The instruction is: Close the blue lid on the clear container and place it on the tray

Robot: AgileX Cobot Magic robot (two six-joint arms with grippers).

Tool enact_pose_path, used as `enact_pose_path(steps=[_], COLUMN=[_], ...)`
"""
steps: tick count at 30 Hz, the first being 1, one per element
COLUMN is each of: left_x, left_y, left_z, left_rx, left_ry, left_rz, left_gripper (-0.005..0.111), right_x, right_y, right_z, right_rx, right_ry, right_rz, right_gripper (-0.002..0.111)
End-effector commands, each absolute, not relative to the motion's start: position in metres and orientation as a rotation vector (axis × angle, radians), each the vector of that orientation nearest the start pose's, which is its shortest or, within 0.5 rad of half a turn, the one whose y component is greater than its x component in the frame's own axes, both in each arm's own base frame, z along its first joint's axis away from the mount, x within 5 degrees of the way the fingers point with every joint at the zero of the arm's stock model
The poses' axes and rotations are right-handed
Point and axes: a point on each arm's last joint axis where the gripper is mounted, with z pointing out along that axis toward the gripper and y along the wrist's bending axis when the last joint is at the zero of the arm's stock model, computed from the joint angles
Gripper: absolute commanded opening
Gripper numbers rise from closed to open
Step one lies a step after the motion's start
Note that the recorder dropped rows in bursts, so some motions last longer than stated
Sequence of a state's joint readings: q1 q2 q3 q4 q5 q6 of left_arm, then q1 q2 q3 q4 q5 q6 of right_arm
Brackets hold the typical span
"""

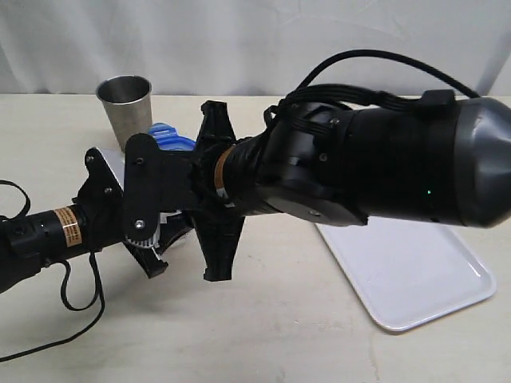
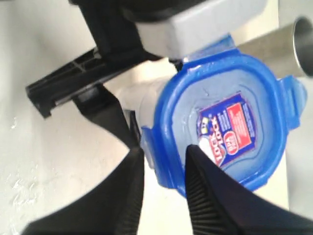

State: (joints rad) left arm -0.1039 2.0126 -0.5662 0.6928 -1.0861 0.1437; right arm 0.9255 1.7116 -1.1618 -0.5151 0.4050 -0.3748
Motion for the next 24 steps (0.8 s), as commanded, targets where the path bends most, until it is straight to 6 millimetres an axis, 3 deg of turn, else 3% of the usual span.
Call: enact_pose_path(steps=[1, 7, 16, 24], left_x=[0.295, 0.289, 0.283, 0.278], left_y=[-0.08, -0.085, -0.089, -0.092], left_z=[0.106, 0.103, 0.102, 0.101], left_rx=[1.017, 1.322, 1.418, 1.483], left_ry=[1.469, 1.25, 1.167, 1.1], left_rz=[-0.214, -0.053, -0.073, -0.091], left_gripper=[0.0, 0.0, 0.0, 0.0], right_x=[0.23, 0.22, 0.206, 0.228], right_y=[0.271, 0.259, 0.263, 0.257], right_z=[0.258, 0.28, 0.285, 0.267], right_rx=[-1.733, -1.704, -1.808, -1.743], right_ry=[1.67, 1.696, 1.627, 1.76], right_rz=[-0.184, -0.162, -0.001, 0.019], right_gripper=[0.029, 0.049, 0.05, 0.049])
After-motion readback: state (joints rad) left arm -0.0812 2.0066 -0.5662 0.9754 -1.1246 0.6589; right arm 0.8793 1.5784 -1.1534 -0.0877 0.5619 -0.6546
